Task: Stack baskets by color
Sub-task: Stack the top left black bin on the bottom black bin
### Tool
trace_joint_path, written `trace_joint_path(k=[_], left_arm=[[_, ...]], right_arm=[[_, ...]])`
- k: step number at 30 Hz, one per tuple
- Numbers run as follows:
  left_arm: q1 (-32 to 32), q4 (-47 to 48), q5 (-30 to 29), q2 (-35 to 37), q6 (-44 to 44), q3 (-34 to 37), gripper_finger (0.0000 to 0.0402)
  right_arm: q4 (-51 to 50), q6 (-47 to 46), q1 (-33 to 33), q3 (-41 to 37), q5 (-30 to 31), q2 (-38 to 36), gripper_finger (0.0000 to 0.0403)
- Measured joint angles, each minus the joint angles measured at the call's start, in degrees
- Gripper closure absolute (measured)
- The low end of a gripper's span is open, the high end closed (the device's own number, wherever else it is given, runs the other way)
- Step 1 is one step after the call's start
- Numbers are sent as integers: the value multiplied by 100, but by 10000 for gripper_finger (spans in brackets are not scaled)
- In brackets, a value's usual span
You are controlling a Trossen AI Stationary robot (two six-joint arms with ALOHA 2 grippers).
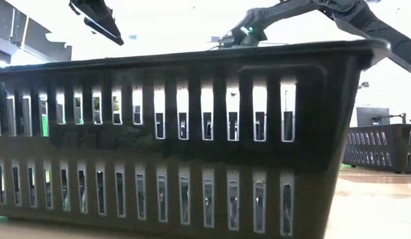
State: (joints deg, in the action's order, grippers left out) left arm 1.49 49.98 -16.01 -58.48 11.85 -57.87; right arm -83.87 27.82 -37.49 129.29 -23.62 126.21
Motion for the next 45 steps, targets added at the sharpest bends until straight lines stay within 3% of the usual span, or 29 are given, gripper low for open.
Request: trace_joint_path(k=[19,26,29,45], left_arm=[[0,0,46,0,9,0,209],[0,14,48,0,95,0,209],[-2,136,55,0,298,0,209],[-4,380,55,0,906,0,209]], right_arm=[[-617,-780,1762,0,15,0,300],[-615,-1125,2245,0,187,0,300],[-613,-1408,2504,-10,575,0,300],[-198,-2517,3751,-2069,1503,-1392,300]])
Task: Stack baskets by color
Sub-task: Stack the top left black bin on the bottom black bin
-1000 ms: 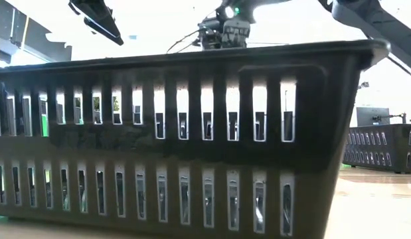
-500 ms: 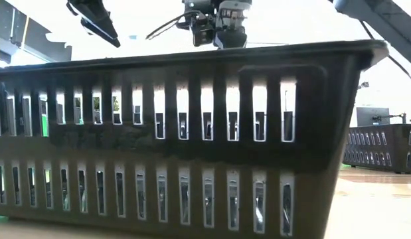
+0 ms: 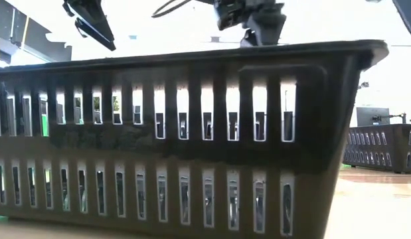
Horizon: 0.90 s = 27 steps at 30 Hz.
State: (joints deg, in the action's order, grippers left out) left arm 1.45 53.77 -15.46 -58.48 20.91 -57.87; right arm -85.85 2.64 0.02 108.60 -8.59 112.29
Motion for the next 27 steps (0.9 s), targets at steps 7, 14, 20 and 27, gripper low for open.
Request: trace_joint_path(k=[7,14,20,27], left_arm=[[0,-7,-11,0,128,0,209],[0,-167,-13,-37,8,0,209],[0,-508,1,-255,-165,0,209],[2,-1095,278,-727,-702,0,209]], right_arm=[[623,-521,326,-1414,447,-1193,300],[1785,-1257,619,-2937,721,-2538,300],[2161,-2017,976,-3692,1124,-3298,300],[2230,-2807,1422,-3974,1793,-3566,300]])
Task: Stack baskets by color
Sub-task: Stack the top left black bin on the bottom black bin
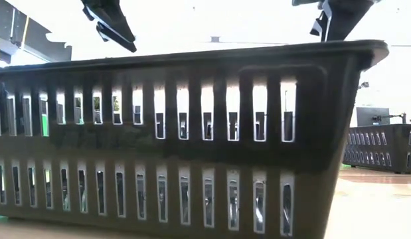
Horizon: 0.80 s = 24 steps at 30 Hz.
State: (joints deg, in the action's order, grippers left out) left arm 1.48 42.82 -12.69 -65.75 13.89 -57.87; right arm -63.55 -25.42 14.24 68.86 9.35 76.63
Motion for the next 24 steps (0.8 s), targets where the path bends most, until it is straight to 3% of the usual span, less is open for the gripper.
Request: trace_joint_path(k=[9,24], left_arm=[[0,-816,146,-741,-707,0,209],[-2,-1602,770,-1873,-1213,0,209]], right_arm=[[152,-485,234,-2,528,18,300],[162,-763,232,-2,682,18,300]])
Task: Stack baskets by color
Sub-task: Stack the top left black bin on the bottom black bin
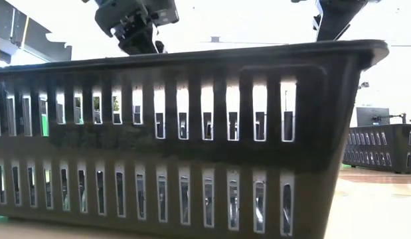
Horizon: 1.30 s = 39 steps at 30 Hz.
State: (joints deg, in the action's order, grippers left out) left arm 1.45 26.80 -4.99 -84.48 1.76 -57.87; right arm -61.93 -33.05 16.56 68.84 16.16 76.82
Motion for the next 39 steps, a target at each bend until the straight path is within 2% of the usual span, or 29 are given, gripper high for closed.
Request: trace_joint_path(k=[15,31,35,39], left_arm=[[-13,-726,292,-894,-3,-2,209],[-74,-905,348,-1671,-2,-2,210],[-74,-919,348,-1734,-2,-2,234],[-74,-933,520,-1734,-2,-2,286]], right_arm=[[11,1,0,0,-1,2,300],[11,1,0,0,0,2,300],[13,2,0,0,0,2,300],[13,2,0,0,15,4,300]])
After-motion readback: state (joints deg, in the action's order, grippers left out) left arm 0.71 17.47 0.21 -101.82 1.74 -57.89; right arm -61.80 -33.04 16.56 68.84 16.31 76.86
